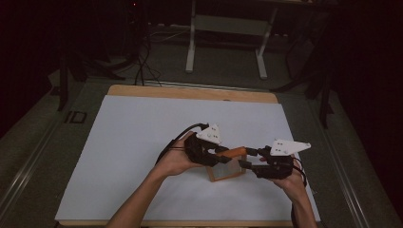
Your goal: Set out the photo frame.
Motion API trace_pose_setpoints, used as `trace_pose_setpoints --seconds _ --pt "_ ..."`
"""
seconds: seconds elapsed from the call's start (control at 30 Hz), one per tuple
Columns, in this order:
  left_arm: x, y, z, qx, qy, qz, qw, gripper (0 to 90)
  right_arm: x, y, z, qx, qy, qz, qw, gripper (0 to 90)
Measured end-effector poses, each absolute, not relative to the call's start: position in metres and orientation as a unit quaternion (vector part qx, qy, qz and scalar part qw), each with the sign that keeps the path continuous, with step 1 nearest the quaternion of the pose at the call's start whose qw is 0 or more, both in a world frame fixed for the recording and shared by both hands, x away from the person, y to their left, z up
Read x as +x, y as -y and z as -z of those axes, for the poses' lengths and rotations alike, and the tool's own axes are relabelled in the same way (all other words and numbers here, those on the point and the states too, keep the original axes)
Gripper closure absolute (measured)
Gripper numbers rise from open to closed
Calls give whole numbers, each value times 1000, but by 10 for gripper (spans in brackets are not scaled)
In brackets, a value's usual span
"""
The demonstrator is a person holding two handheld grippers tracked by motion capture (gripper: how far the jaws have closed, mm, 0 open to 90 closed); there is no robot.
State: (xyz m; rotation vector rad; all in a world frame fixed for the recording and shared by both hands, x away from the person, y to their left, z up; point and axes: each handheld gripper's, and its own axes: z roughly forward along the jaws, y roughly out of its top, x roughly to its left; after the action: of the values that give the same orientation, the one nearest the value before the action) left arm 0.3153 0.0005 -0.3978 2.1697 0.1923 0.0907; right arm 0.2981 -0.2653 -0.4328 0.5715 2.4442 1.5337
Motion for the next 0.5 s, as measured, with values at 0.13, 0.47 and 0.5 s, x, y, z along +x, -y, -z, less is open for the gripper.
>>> trace_pose_setpoints --seconds 0.13,0.47,0.5 --pt "317 2 399 882 -83 -39 463 674 305 259 439 190 -829 -517 91 488" --pt "320 -12 409 862 -132 -44 487 468 300 268 443 200 -827 -516 103 604" --pt "320 -16 411 855 -139 -44 497 456 300 269 443 199 -827 -516 104 611"
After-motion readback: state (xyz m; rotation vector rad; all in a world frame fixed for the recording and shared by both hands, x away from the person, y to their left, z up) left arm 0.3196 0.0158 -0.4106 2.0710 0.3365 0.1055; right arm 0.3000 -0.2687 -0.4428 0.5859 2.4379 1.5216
